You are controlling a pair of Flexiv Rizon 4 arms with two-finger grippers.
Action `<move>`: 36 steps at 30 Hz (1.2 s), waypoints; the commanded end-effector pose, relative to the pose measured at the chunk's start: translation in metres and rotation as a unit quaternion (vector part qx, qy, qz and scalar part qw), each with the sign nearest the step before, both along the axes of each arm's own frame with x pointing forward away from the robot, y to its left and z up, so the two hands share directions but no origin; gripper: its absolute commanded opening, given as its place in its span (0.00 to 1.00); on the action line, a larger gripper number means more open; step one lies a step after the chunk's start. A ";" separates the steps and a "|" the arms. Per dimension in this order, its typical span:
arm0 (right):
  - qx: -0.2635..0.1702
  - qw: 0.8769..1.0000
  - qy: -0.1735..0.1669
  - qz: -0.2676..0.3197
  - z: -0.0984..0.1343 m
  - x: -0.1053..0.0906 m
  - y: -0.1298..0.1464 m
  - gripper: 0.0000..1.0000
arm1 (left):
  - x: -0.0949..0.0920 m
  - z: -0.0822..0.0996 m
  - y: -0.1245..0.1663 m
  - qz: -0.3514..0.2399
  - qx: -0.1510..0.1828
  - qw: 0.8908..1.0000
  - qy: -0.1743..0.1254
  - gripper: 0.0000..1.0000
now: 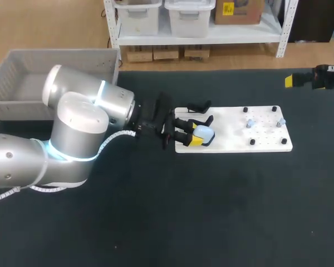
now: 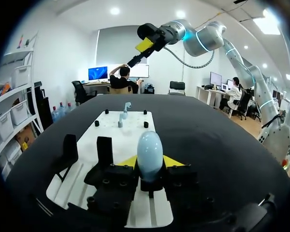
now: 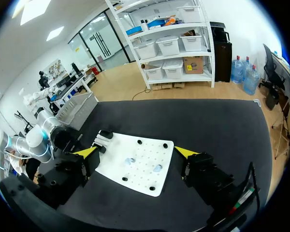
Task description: Pick up each earbud case from the left stands, insert the matching earbuds, close the lid, and place the case in the box.
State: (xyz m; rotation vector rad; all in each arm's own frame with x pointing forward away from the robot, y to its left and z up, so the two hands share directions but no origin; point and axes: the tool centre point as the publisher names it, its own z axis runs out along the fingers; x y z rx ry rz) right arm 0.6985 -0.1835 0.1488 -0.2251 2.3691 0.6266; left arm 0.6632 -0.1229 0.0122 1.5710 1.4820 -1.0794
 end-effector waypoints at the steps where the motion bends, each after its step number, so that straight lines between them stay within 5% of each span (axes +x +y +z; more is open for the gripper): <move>1: 0.000 1.000 0.000 0.000 0.000 0.000 0.000 1.00 | -0.009 0.010 0.002 0.005 -0.001 1.000 -0.012 0.00; 13: 0.000 1.000 0.000 0.000 0.000 0.000 0.000 1.00 | -0.020 0.037 0.002 0.003 -0.020 0.999 -0.049 0.00; 23: 0.000 1.000 0.000 0.000 0.000 0.000 0.000 1.00 | -0.033 0.061 -0.010 -0.008 -0.145 0.988 -0.058 0.00; 36: 0.000 1.000 0.000 0.000 0.000 0.000 0.000 1.00 | -0.040 0.081 -0.020 -0.003 -0.195 0.980 -0.030 0.00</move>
